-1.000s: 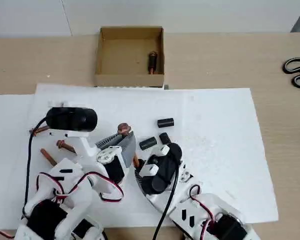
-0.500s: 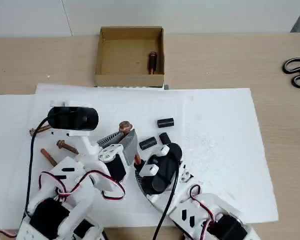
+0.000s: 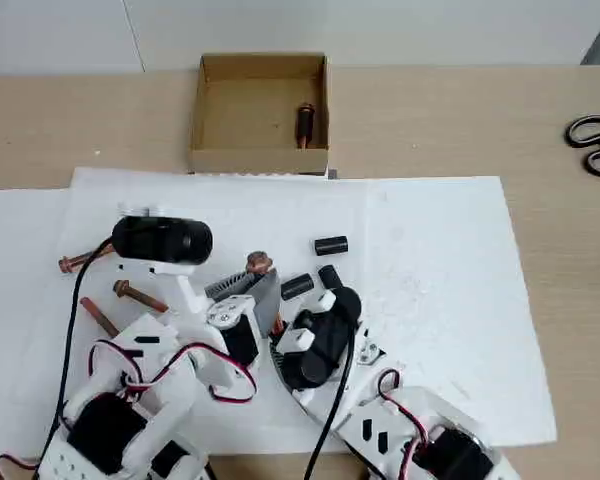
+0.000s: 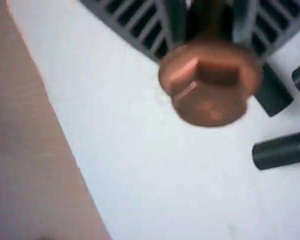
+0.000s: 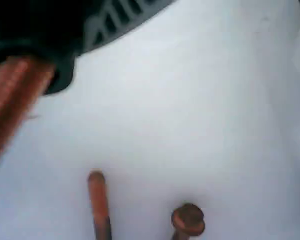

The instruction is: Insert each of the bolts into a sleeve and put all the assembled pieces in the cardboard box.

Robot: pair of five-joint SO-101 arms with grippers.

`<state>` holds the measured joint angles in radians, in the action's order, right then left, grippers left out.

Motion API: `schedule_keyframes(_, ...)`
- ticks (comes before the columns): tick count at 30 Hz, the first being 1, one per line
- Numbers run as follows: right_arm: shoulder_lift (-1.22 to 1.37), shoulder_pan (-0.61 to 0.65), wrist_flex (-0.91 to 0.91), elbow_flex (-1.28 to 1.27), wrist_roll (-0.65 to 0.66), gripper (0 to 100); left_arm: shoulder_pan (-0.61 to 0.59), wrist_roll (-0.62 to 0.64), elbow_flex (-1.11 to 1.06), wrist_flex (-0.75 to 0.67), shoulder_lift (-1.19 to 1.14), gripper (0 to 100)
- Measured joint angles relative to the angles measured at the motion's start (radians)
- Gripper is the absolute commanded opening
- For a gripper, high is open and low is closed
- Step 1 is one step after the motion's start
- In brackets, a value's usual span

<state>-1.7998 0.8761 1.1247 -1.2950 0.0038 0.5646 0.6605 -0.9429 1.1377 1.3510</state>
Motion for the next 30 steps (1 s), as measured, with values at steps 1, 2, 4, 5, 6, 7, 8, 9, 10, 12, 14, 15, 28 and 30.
schedule_keyframes(1, 0.000, 0.000, 0.003, 0.000, 0.000, 0.2, 0.011, -0.002, 0.012, 0.023, 0.006, 0)
schedule_keyframes(2, 0.000, -0.003, 0.006, 0.000, 0.000, 0.2, 0.020, -0.002, 0.023, 0.043, 0.008, 0)
schedule_keyframes(4, 0.000, -0.003, 0.006, 0.002, 0.000, 0.2, 0.032, -0.002, 0.043, 0.083, 0.002, 0)
schedule_keyframes(5, 0.000, -0.003, 0.006, 0.002, 0.000, 0.2, 0.037, -0.002, 0.049, 0.103, 0.000, 0)
schedule_keyframes(6, 0.000, -0.003, 0.006, 0.003, 0.000, 0.2, 0.041, -0.002, 0.054, 0.123, 0.000, 0)
schedule_keyframes(7, 0.000, -0.003, 0.006, 0.003, 0.000, 0.2, 0.048, 0.000, 0.058, 0.143, 0.000, 0)
schedule_keyframes(8, 0.000, -0.003, 0.006, 0.005, 0.000, 0.2, 0.051, 0.005, 0.060, 0.161, 0.000, 0)
schedule_keyframes(9, 0.000, -0.003, 0.006, 0.006, 0.000, 0.2, 0.055, 0.005, 0.060, 0.178, 0.000, 0)
schedule_keyframes(10, 0.000, -0.002, 0.006, 0.006, 0.000, 0.2, 0.057, 0.006, 0.061, 0.192, 0.000, 0)
schedule_keyframes(12, 0.000, 0.000, 0.006, 0.005, 0.000, 0.2, 0.057, 0.006, 0.061, 0.209, 0.002, 0)
schedule_keyframes(14, 0.000, 0.000, 0.006, 0.005, 0.000, 0.2, 0.057, 0.006, 0.063, 0.215, 0.006, 0)
schedule_keyframes(15, 0.000, 0.000, 0.006, 0.005, 0.000, 0.2, 0.057, 0.006, 0.063, 0.216, 0.006, 0)
schedule_keyframes(28, 0.000, 0.002, 0.006, 0.006, 0.000, 0.2, 0.063, -0.060, 0.049, 0.218, 0.000, 12)
schedule_keyframes(30, 0.000, 0.000, 0.006, 0.006, 0.002, 0.2, 0.058, -0.066, 0.049, 0.224, 0.000, 19)
